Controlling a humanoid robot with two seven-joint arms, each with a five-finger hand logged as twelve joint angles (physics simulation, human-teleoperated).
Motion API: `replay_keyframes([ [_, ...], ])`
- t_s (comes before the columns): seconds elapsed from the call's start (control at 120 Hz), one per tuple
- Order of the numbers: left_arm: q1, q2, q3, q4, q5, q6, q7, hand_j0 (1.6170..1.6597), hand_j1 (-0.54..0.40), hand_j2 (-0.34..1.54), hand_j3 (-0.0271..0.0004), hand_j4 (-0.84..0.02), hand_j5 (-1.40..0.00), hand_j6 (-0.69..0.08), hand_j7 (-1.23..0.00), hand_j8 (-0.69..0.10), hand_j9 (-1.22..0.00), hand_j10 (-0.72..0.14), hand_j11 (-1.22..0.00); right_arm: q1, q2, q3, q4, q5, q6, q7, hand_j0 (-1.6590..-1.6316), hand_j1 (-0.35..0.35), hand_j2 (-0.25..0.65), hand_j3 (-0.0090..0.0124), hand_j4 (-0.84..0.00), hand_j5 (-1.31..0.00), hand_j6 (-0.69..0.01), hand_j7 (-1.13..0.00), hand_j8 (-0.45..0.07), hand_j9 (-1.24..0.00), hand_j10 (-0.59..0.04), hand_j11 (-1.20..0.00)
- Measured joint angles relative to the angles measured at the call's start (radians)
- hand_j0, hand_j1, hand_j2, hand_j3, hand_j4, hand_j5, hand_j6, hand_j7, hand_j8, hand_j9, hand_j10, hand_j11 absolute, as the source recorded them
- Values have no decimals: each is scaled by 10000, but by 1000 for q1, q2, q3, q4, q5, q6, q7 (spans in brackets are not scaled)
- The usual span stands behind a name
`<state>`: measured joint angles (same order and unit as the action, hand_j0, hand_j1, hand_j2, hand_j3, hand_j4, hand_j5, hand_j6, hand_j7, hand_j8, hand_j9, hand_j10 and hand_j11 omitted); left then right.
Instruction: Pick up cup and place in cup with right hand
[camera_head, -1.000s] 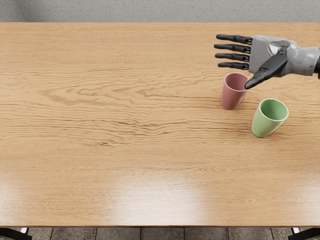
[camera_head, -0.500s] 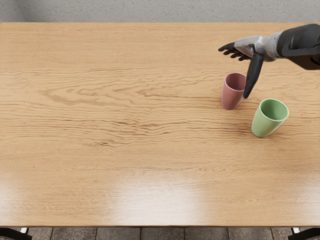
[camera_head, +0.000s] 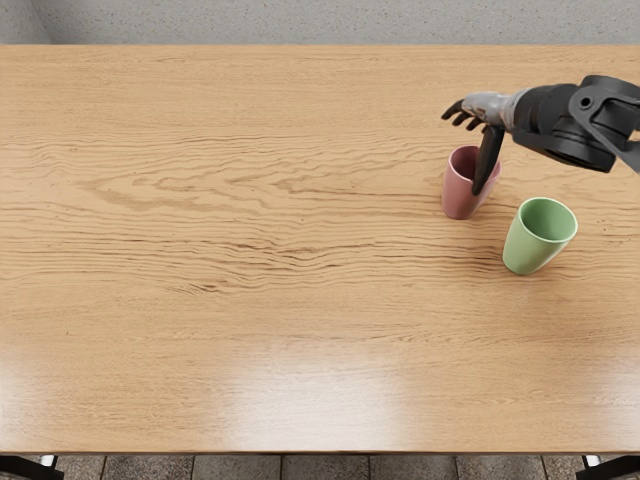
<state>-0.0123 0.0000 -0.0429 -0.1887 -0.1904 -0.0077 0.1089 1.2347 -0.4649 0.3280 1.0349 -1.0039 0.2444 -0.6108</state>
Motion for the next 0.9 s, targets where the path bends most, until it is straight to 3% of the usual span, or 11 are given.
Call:
replay_keyframes([
  [0.208, -2, 0, 0, 0, 0, 0, 0, 16581, 3491, 0, 0, -3, -1, -3, -1, -3, -1, -2, 0, -55, 4, -3, 2, -2, -47, 0, -16581, -1354, -343, 0, -1823, -2332, -1838, -2327, -1827, -2331, -1815, -2330],
  [0.633, -2, 0, 0, 0, 0, 0, 0, 16581, 3490, 0, 0, -3, -1, -3, -1, -3, -1, -2, -1, -75, 5, -1, -4, 0, -95, 0, -16580, 540, -658, 0, -3417, -4408, -3431, -4403, -3432, -4411, -3407, -4410],
  [0.775, -2, 0, 0, 0, 0, 0, 0, 16581, 3491, 0, 0, -3, -1, -3, -1, -3, 0, -2, 0, -75, -1, 1, -2, 7, -96, 0, -16566, 797, -617, -2, -3951, -5231, -3160, -5182, -2885, -5205, -3955, -5207],
  [0.783, -2, 0, 0, 0, 0, 0, 0, 16581, 3491, 0, 0, -3, -1, -3, -1, -3, 0, -2, 0, -75, -1, 1, -2, 7, -95, 0, -16567, 793, -252, -3, -3983, -5255, -3135, -5216, -2853, -5231, -3958, -5236],
  [0.9, -2, 0, 0, 0, 0, 0, 0, 16581, 3491, 0, 0, -3, -1, -3, -1, -3, 0, -2, 0, -74, -5, 5, 1, 12, -89, 0, -16549, 565, -800, -4, -4236, -5659, -3250, -5590, -2767, -5623, -3895, -5624],
])
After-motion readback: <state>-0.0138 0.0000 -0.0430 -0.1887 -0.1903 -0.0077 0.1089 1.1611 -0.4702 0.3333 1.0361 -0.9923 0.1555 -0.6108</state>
